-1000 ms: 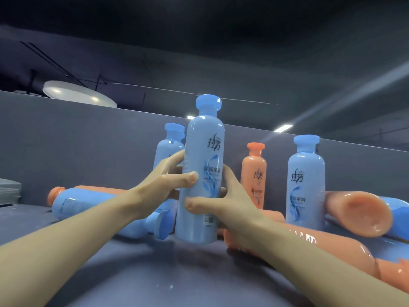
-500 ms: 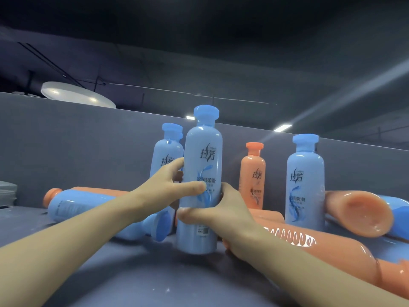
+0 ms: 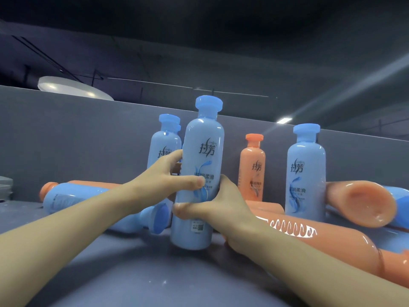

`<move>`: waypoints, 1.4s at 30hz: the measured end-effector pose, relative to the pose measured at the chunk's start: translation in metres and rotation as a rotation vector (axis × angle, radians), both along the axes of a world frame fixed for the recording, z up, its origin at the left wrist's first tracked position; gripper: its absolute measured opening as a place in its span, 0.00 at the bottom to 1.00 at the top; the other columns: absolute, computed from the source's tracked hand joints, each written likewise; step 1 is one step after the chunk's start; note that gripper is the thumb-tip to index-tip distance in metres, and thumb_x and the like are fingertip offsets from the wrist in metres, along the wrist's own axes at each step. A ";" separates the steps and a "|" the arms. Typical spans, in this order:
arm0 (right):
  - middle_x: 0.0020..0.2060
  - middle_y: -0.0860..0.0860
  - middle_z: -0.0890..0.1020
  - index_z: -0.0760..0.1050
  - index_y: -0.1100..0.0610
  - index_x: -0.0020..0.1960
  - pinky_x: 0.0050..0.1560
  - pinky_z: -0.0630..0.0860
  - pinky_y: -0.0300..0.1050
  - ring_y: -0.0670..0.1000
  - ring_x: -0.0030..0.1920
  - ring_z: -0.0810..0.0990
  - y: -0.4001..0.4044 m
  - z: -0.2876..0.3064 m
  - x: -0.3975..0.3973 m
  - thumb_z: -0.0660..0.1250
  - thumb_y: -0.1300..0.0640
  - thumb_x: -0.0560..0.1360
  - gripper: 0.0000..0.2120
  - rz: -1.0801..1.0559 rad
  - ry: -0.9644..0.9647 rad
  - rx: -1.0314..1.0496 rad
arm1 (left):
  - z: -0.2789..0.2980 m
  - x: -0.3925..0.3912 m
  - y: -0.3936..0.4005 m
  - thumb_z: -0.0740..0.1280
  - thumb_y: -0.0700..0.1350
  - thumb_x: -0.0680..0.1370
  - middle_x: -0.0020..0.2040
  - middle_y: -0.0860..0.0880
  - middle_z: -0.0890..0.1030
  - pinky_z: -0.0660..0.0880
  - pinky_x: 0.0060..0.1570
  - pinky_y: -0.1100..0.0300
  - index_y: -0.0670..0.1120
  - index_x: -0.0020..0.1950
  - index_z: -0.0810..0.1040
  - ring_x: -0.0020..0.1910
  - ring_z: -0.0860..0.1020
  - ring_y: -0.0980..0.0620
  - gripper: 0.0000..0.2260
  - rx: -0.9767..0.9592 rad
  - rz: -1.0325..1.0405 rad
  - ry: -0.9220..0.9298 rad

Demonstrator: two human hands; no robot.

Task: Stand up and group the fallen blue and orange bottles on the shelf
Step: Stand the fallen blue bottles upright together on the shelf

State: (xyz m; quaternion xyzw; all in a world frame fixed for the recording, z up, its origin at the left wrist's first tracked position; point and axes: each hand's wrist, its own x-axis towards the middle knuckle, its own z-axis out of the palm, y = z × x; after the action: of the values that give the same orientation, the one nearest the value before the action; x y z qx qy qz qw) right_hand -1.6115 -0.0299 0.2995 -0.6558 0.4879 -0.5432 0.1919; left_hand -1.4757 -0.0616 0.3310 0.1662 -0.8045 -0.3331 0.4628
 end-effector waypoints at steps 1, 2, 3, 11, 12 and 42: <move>0.48 0.46 0.84 0.74 0.48 0.56 0.50 0.82 0.50 0.47 0.48 0.84 -0.001 0.000 0.000 0.74 0.47 0.46 0.38 0.001 0.000 -0.002 | 0.000 0.000 0.000 0.69 0.45 0.64 0.44 0.51 0.83 0.76 0.31 0.66 0.49 0.53 0.75 0.37 0.83 0.57 0.18 0.001 -0.004 -0.001; 0.48 0.46 0.84 0.74 0.48 0.56 0.50 0.82 0.50 0.47 0.48 0.84 -0.002 -0.001 0.000 0.74 0.47 0.46 0.38 0.002 -0.001 -0.004 | 0.000 0.000 0.001 0.69 0.45 0.64 0.43 0.51 0.84 0.76 0.31 0.66 0.49 0.52 0.75 0.36 0.83 0.57 0.17 -0.001 -0.005 -0.003; 0.48 0.46 0.84 0.74 0.48 0.56 0.50 0.82 0.50 0.47 0.48 0.84 -0.002 -0.001 0.000 0.74 0.47 0.46 0.38 0.003 -0.001 -0.007 | 0.000 0.000 0.001 0.68 0.45 0.64 0.42 0.52 0.84 0.76 0.30 0.65 0.49 0.52 0.75 0.36 0.83 0.57 0.17 -0.002 -0.006 -0.007; 0.48 0.46 0.84 0.74 0.49 0.56 0.50 0.82 0.49 0.47 0.48 0.84 -0.003 -0.002 -0.001 0.74 0.47 0.45 0.38 0.006 -0.006 -0.015 | 0.001 0.000 0.001 0.68 0.45 0.64 0.41 0.52 0.84 0.77 0.30 0.64 0.50 0.51 0.75 0.35 0.83 0.56 0.16 -0.006 -0.014 -0.018; 0.47 0.46 0.84 0.74 0.49 0.56 0.50 0.82 0.49 0.47 0.48 0.84 -0.002 -0.001 -0.001 0.74 0.47 0.45 0.38 0.008 -0.004 -0.016 | 0.001 0.001 0.001 0.68 0.45 0.64 0.41 0.52 0.84 0.77 0.30 0.64 0.50 0.52 0.75 0.35 0.83 0.56 0.16 -0.007 -0.014 -0.021; 0.48 0.49 0.85 0.74 0.52 0.60 0.50 0.82 0.52 0.51 0.49 0.84 -0.011 0.010 0.005 0.73 0.57 0.51 0.35 -0.029 0.006 0.010 | 0.009 0.002 -0.003 0.72 0.38 0.72 0.44 0.55 0.81 0.72 0.30 0.73 0.53 0.50 0.75 0.35 0.79 0.65 0.13 -0.139 0.116 -0.033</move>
State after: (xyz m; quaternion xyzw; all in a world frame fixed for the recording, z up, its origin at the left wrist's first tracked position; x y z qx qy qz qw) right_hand -1.6065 -0.0406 0.3091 -0.6492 0.5006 -0.5416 0.1857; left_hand -1.4737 -0.0648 0.3395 0.1855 -0.8222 -0.2461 0.4785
